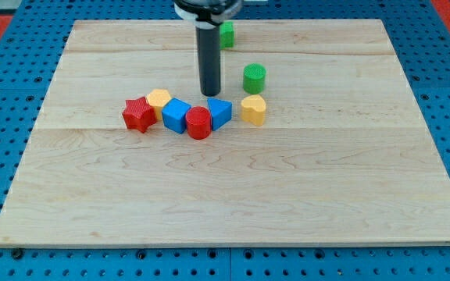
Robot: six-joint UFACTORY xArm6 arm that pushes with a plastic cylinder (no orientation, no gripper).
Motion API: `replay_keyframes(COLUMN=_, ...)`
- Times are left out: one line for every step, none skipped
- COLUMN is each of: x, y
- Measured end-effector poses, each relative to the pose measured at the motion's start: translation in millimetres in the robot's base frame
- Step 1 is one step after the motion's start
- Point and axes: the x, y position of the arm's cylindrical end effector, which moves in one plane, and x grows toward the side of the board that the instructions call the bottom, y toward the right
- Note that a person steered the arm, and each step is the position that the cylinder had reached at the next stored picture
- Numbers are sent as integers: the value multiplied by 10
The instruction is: Slide the group of blocks towards right
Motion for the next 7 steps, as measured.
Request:
replay_keyframes(x=-222, y=649)
replay_keyframes(x=-154, y=1539)
replay_keyframes(x=51, y=1847)
replay_keyframes(x=-4, y=724)
replay_keyframes(x=2, y=-471)
replay_keyframes(x=103, y=-1272)
replay_keyframes(x=564, y=-1486)
